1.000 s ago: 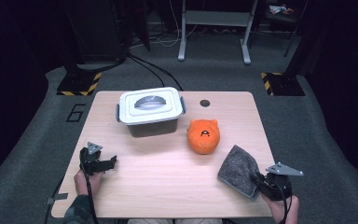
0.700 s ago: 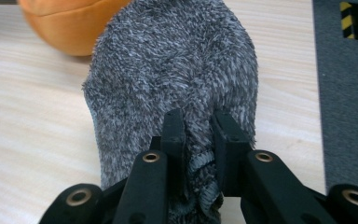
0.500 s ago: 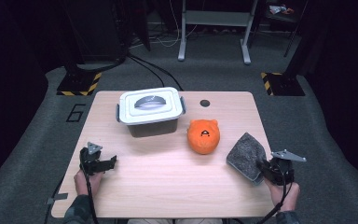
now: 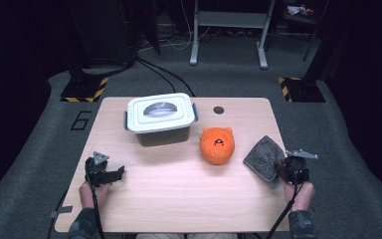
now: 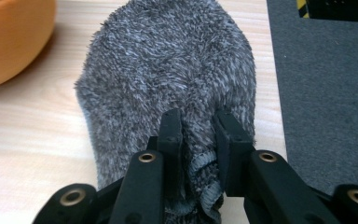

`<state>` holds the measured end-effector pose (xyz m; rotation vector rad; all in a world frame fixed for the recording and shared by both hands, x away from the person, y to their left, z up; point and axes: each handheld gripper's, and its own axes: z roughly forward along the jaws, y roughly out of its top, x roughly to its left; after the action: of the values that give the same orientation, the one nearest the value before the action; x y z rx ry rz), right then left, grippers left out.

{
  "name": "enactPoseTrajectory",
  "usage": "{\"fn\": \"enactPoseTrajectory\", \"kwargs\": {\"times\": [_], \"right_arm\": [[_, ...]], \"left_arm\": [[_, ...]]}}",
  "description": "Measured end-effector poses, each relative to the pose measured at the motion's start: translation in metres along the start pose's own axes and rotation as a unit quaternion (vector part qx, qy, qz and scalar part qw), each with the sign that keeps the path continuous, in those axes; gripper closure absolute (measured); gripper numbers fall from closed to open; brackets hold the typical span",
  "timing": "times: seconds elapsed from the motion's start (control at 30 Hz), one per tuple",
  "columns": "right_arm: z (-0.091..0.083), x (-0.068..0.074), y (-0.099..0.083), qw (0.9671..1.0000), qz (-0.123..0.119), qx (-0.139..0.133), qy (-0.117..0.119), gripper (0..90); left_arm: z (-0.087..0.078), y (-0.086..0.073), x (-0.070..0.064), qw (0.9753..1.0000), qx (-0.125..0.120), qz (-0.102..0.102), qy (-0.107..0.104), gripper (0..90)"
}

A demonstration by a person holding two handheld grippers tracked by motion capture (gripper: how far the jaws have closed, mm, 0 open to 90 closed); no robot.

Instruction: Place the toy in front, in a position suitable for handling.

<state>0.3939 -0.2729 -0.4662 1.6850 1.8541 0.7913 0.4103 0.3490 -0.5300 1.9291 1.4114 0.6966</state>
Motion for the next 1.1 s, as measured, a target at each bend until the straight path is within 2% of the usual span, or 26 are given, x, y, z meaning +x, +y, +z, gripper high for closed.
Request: {"fn": "enactPoseTrajectory", "kwargs": {"times": [0.17,0.27,0.3,0.33,0.43,0.57,0.6,0.63,0.73,0.77,0.8,0.93,1.1], "right_arm": [[0.016,0.000,0.003,0.9997,0.009,0.018,-0.010,69.1],[0.024,0.000,0.002,0.9992,0.017,0.033,-0.012,60.4],[0.024,0.000,0.002,0.9992,0.017,0.033,-0.012,60.4],[0.028,0.000,0.001,0.9989,0.021,0.039,-0.016,50.7],[0.025,0.000,0.000,0.9985,0.026,0.040,-0.024,35.1],[0.013,0.004,0.002,0.9989,0.031,0.030,-0.020,20.2],[0.013,0.004,0.002,0.9989,0.031,0.030,-0.020,20.2],[0.007,0.007,0.004,0.9993,0.029,0.023,-0.009,16.5],[-0.001,0.020,0.011,0.9996,0.023,0.013,0.007,15.4],[-0.001,0.020,0.011,0.9996,0.023,0.013,0.007,15.4],[-0.004,0.032,0.016,0.9997,0.012,0.008,0.020,15.1],[-0.005,0.057,0.027,0.9989,-0.001,0.001,0.046,14.5],[0.000,0.083,0.040,0.9971,-0.016,-0.003,0.075,9.5]], "left_arm": [[0.000,0.000,0.000,1.0000,0.000,0.000,0.000,15.4],[0.000,0.000,0.000,1.0000,0.000,0.000,0.000,15.5],[0.000,0.000,0.000,1.0000,0.000,0.000,0.000,15.5],[0.000,0.000,0.000,1.0000,0.000,0.000,0.000,15.5],[0.000,0.000,0.000,1.0000,0.000,0.000,0.000,15.5],[0.000,0.000,0.000,1.0000,0.000,0.000,0.000,15.5],[0.000,0.000,0.000,1.0000,0.000,0.000,0.000,15.5],[0.000,0.000,0.000,1.0000,0.000,0.000,0.000,15.5],[0.000,0.000,0.000,1.0000,0.001,0.000,0.000,15.5],[0.000,0.000,0.000,1.0000,0.001,0.000,0.000,15.5],[0.000,0.000,0.000,1.0000,-0.002,0.000,0.002,15.5],[0.000,0.000,0.000,1.0000,-0.002,0.000,0.002,15.5],[0.000,0.000,0.000,1.0000,0.000,0.000,0.000,15.5]]}}
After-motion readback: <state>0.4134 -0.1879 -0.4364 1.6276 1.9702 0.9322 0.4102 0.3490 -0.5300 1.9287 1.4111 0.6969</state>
